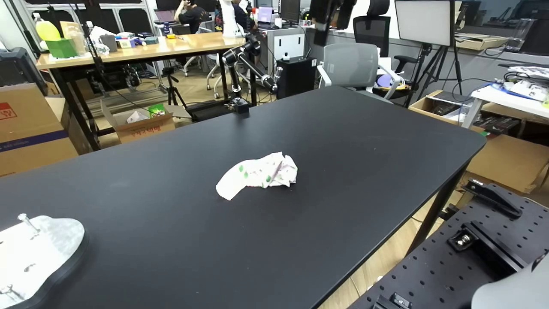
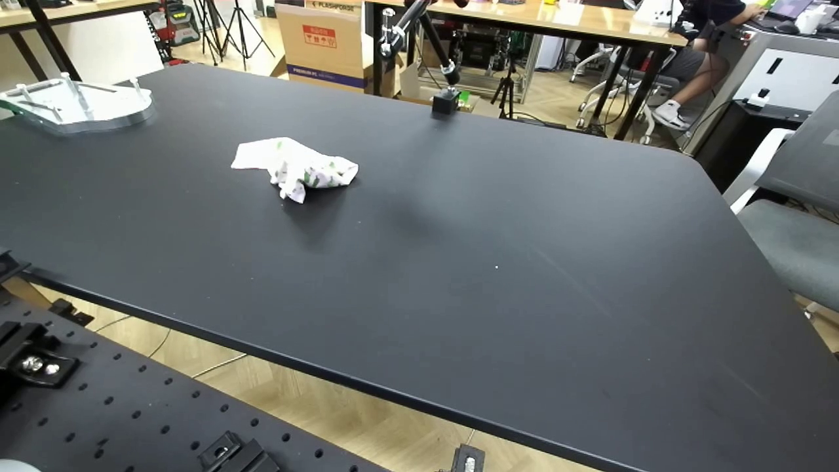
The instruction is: Pick up the table cloth and hang it on the black metallic arm
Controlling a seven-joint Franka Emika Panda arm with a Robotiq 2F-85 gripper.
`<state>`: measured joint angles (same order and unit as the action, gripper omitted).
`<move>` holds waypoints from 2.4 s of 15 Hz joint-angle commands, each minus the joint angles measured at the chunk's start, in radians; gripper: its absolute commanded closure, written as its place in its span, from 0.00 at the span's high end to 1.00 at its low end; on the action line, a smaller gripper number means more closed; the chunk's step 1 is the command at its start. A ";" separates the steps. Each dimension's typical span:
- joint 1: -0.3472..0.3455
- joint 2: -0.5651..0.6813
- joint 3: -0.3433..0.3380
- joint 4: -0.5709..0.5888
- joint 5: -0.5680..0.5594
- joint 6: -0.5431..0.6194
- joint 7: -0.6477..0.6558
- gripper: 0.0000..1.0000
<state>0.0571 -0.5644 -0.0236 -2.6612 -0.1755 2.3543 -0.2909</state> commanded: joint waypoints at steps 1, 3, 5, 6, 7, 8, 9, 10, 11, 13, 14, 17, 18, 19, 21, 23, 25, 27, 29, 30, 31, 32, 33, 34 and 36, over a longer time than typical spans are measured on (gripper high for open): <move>-0.001 0.119 0.076 0.017 -0.018 0.084 0.125 1.00; -0.016 0.179 0.116 0.022 -0.027 0.139 0.215 1.00; 0.006 0.152 0.096 0.002 -0.007 0.124 0.154 1.00; 0.006 0.175 0.104 0.004 -0.007 0.134 0.164 1.00; 0.006 0.191 0.107 0.005 -0.007 0.141 0.169 1.00; 0.006 0.199 0.108 0.007 -0.007 0.143 0.171 1.00; 0.005 0.200 0.107 0.008 -0.007 0.143 0.171 1.00; -0.024 0.167 0.129 -0.009 -0.052 0.144 0.229 1.00; -0.030 0.166 0.133 -0.015 -0.062 0.159 0.248 1.00; -0.053 0.198 0.140 -0.012 -0.082 0.204 0.306 1.00; -0.064 0.225 0.144 -0.008 -0.090 0.229 0.333 1.00; -0.091 0.303 0.160 -0.002 -0.118 0.292 0.392 1.00; -0.095 0.329 0.164 0.000 -0.125 0.304 0.408 1.00; -0.096 0.358 0.168 0.002 -0.128 0.317 0.420 1.00; -0.093 0.416 0.169 0.009 -0.144 0.342 0.442 1.00; -0.087 0.482 0.169 0.015 -0.168 0.376 0.464 1.00; -0.078 0.552 0.161 0.024 -0.202 0.425 0.477 1.00; -0.080 0.618 0.173 0.037 -0.215 0.459 0.466 1.00; -0.071 0.674 0.172 0.052 -0.222 0.478 0.455 1.00; -0.068 0.698 0.171 0.061 -0.224 0.482 0.453 1.00; -0.066 0.720 0.171 0.072 -0.221 0.489 0.451 1.00; -0.062 0.742 0.169 0.083 -0.219 0.493 0.446 1.00; -0.060 0.761 0.169 0.095 -0.215 0.495 0.438 1.00; -0.060 0.781 0.171 0.106 -0.207 0.498 0.425 1.00; -0.062 0.814 0.177 0.128 -0.198 0.498 0.403 1.00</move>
<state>-0.0057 0.1940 0.1490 -2.5814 -0.3736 2.8519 0.1290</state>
